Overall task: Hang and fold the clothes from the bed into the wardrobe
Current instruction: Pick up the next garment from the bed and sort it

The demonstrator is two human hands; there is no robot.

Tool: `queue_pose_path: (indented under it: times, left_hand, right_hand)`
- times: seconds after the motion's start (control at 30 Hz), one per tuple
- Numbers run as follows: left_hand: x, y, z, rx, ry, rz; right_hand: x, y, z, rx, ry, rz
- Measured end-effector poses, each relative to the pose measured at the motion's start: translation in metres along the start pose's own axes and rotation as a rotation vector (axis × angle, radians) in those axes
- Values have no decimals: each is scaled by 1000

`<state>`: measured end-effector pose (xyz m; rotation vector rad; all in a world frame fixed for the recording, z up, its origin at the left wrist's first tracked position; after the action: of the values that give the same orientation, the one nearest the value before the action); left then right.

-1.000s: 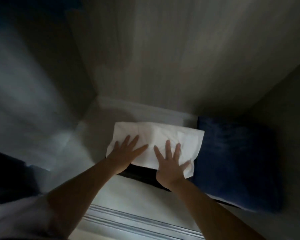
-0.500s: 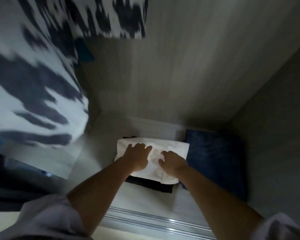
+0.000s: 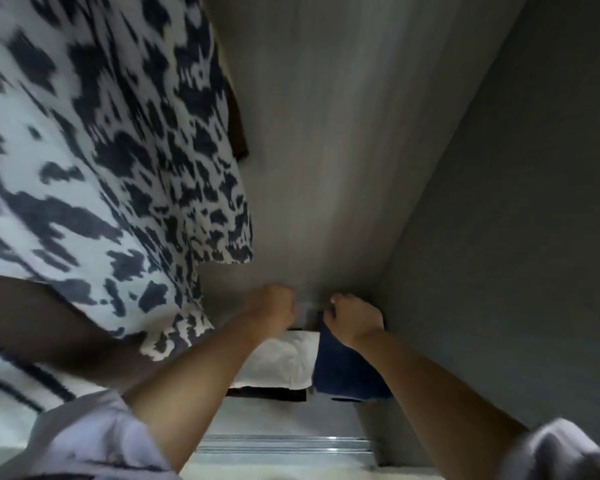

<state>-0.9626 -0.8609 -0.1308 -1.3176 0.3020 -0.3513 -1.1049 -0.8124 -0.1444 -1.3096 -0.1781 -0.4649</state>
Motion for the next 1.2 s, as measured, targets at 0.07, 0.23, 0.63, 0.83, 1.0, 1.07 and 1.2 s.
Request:
queue_pose_path:
  times: [0.07,0.23,0.63,0.83,1.0,1.07,1.2]
  left_hand:
    - [-10,-30,25,-16,47,6]
    - [-31,-74,92,-8,99,-46]
    - [-190,-121,211,-62,464,-287]
    - [-328,-104,280,-51,639,-319]
    - [-470,-71,360,-18,793,-326]
    - [-523,-56,396,-12,877,-343]
    - [-614,-39,457,-33,1040,-378]
  right_hand:
    - [5,-28,31,-18,16,2]
    - [18,-75,113,-53,46,-10]
    - [-46,-128,295,-196,225,-7]
    - [-153,-130,426,-180,389,1]
    - [-265,-134,593,-238,650,-48]
    - [-306,-136,658,-248,757,-71]
    - [-370,-132,756,-301,924,-139]
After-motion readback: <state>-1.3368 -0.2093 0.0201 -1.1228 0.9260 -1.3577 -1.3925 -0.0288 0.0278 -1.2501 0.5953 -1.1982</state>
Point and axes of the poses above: each hand's wrist, its own z-axis away from the middle knuckle, its own y-axis out of the palm, x = y × z, the point moved 7 cm from there along -z, towards the middle knuckle, and after that the axes turned 12 degrees about -z, right-handed, at the moved point
